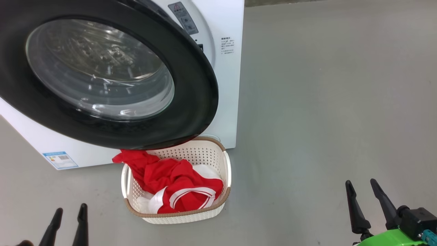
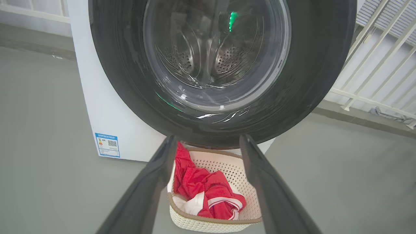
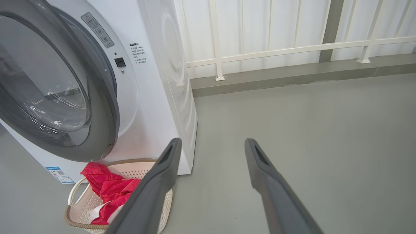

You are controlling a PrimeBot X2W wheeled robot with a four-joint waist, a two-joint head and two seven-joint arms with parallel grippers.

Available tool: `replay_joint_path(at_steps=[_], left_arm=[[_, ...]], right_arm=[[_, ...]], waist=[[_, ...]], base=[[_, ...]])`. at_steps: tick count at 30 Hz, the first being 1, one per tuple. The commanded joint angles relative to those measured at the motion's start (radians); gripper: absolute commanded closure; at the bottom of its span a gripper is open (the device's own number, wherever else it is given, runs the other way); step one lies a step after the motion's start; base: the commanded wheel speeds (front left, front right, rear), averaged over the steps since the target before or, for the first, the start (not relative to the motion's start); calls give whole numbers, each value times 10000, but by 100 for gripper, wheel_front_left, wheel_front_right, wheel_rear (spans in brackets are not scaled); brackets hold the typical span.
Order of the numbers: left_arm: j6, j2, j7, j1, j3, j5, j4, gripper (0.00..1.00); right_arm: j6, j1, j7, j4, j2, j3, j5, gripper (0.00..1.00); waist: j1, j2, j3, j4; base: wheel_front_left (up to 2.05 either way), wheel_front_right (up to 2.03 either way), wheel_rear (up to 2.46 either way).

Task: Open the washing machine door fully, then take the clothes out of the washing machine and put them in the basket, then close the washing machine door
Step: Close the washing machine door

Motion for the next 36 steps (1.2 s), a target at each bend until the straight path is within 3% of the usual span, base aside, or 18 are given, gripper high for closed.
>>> replay_joint_path(at_steps=[1,10,19,35,36], left_arm=[[-58,70,-121,-54,516,661,-453,0],[-58,-842,-122,577,1373,3462,-1498,0],[-58,-1388,-122,694,1733,3711,-1393,0],[-58,-1519,-122,546,1750,3713,-1378,0],[-58,-1533,-122,515,1719,3710,-1382,0]], right_arm=[[48,-72,-65,-238,-210,238,32,0],[48,-13,-65,-330,-243,175,25,0],[48,29,-65,-409,-209,48,-13,0],[48,2,-65,-414,-178,-30,-7,0],[48,-6,-65,-420,-171,-26,-5,16]], waist=[[0,0,-28,3],[0,0,-111,-21],[0,0,-121,-29],[0,0,-85,100],[0,0,-72,153]], base=[[0,0,0],[0,0,0],[0,0,0],[0,0,0],[0,0,0]])
